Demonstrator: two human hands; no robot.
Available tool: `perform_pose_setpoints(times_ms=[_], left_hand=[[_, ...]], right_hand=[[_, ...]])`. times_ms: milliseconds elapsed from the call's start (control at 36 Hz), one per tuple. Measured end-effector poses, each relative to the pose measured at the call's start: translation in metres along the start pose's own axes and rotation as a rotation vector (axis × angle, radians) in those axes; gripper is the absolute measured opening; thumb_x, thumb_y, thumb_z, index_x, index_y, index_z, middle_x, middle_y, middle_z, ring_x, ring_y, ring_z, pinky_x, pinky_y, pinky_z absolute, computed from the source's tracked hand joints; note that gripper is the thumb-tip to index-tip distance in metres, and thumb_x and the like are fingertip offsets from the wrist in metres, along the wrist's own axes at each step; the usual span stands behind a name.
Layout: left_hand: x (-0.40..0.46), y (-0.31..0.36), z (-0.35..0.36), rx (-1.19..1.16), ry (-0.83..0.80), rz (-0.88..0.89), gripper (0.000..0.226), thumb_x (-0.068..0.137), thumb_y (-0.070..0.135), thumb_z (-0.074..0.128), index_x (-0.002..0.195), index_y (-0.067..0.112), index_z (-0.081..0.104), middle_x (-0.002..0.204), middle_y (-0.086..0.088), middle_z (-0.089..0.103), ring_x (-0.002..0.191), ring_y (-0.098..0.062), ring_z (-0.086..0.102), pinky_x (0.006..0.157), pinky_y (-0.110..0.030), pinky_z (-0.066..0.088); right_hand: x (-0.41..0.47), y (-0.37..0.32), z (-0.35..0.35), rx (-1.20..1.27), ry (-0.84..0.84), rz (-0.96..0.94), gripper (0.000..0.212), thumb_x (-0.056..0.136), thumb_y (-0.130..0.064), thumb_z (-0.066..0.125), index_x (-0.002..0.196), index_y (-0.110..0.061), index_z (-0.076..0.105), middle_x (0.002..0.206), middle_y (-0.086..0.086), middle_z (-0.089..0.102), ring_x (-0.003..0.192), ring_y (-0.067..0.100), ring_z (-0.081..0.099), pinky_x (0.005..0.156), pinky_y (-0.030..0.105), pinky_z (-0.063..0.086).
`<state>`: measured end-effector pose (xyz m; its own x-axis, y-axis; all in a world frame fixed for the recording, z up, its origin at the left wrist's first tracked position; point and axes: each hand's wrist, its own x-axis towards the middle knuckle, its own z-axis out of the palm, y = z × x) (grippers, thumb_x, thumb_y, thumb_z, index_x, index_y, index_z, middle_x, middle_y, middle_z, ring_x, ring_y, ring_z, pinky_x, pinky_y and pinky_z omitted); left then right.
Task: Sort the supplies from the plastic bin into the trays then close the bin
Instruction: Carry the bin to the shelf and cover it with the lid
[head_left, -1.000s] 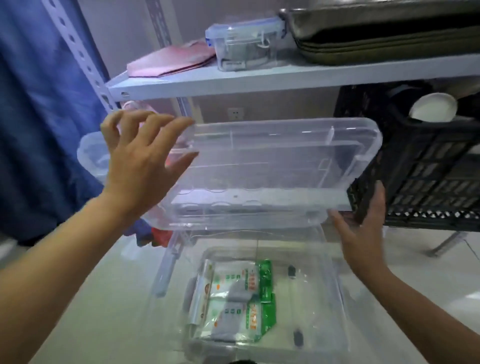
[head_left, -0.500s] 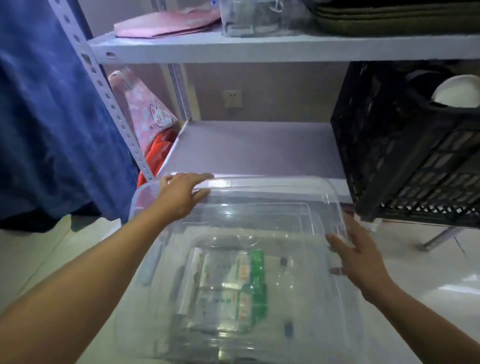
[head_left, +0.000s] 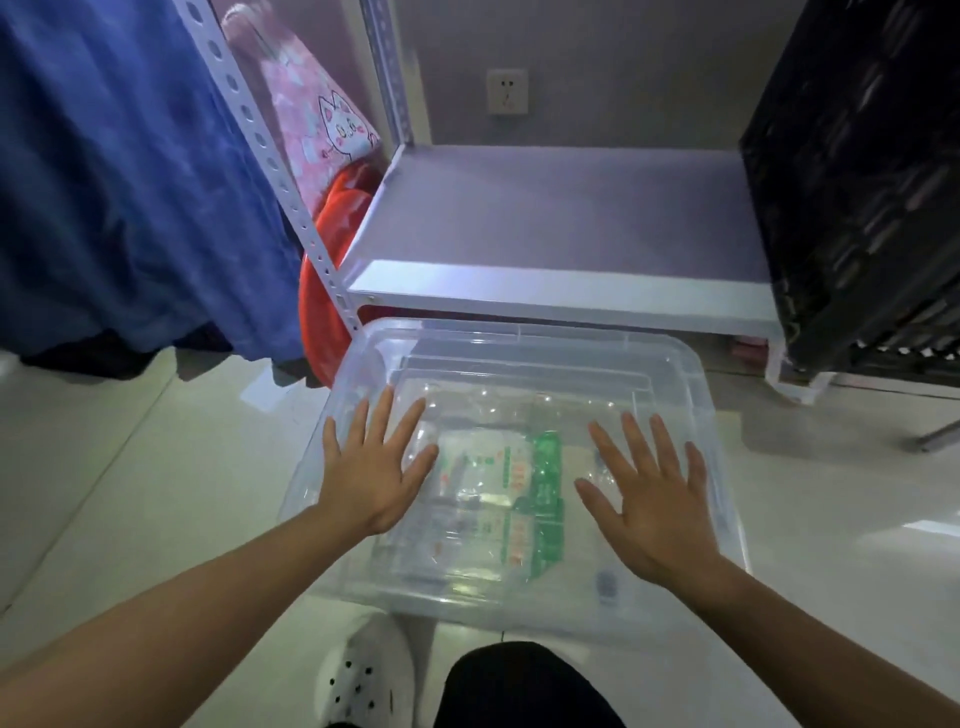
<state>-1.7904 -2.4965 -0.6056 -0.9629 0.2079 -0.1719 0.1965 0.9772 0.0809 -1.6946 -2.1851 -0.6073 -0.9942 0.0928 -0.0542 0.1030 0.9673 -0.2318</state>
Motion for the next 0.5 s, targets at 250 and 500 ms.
perform_pose_setpoints(times_ms=[250,500], left_hand=[[-0.017,-0.002,0.001,-0.010,-0.014,0.045,0.066,0.089,0.075,0.002,0.149,0.053,-0.017,0.164,0.007,-0.019,0.152,-0.023,-0.014,0.118,-0.059,-0.012],[0.018,-0.056,-0.032,-0.463,0.005,-0.459,0.081,0.089,0.070,0.045,0.155,0.037,0.010,0.164,-0.002,0.017,0.147,-0.034,0.025,0.113,-0.056,0.024]], right_hand=[[-0.018,0.000,0.002,-0.020,-0.026,-0.019,0.069,0.092,-0.072,0.009,0.155,-0.043,0.012,0.166,-0.003,0.008,0.153,0.023,-0.001,0.121,0.054,0.000],[-0.020,0.000,0.002,0.038,0.001,-0.008,0.067,0.092,-0.071,0.016,0.153,-0.043,0.020,0.164,-0.002,0.016,0.153,0.024,0.006,0.120,0.058,0.007]])
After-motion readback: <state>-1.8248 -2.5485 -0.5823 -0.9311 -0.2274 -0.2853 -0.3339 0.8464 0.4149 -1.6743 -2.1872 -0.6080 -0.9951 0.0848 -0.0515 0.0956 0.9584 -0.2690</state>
